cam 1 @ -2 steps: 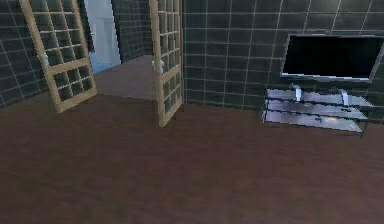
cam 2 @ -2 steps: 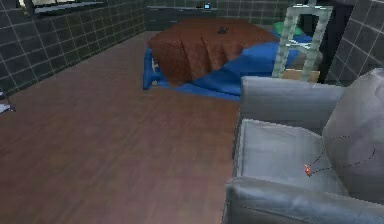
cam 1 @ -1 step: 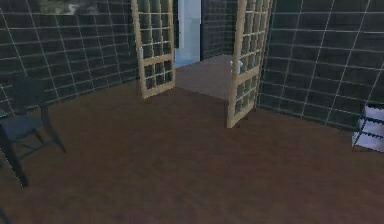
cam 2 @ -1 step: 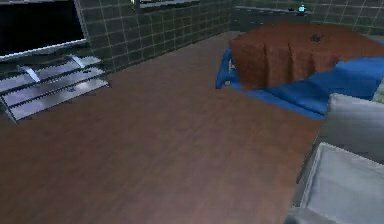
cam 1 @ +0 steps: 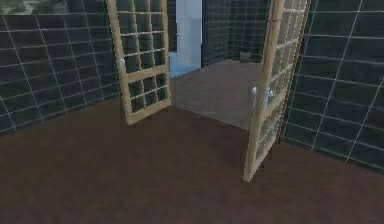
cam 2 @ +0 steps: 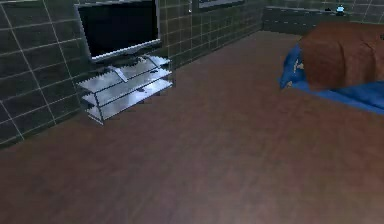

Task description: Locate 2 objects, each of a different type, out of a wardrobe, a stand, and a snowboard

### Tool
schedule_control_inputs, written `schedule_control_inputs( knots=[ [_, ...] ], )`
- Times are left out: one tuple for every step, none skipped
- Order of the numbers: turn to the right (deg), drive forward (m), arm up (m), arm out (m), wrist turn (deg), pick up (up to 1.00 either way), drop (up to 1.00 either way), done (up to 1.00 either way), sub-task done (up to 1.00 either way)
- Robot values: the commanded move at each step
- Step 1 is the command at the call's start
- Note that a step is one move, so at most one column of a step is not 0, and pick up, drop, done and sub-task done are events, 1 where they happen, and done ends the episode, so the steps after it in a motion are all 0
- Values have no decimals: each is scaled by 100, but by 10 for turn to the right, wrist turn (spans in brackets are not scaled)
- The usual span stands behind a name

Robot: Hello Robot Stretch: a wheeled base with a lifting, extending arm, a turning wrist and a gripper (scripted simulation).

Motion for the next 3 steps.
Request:
schedule_control_inputs(
  knots=[
    [0, 100, 0, 0, 0, 0, 0, 0, 0],
    [0, 100, 0, 0, 0, 0, 0, 0, 0],
    [0, 100, 0, 0, 0, 0, 0, 0, 0]
  ],
)
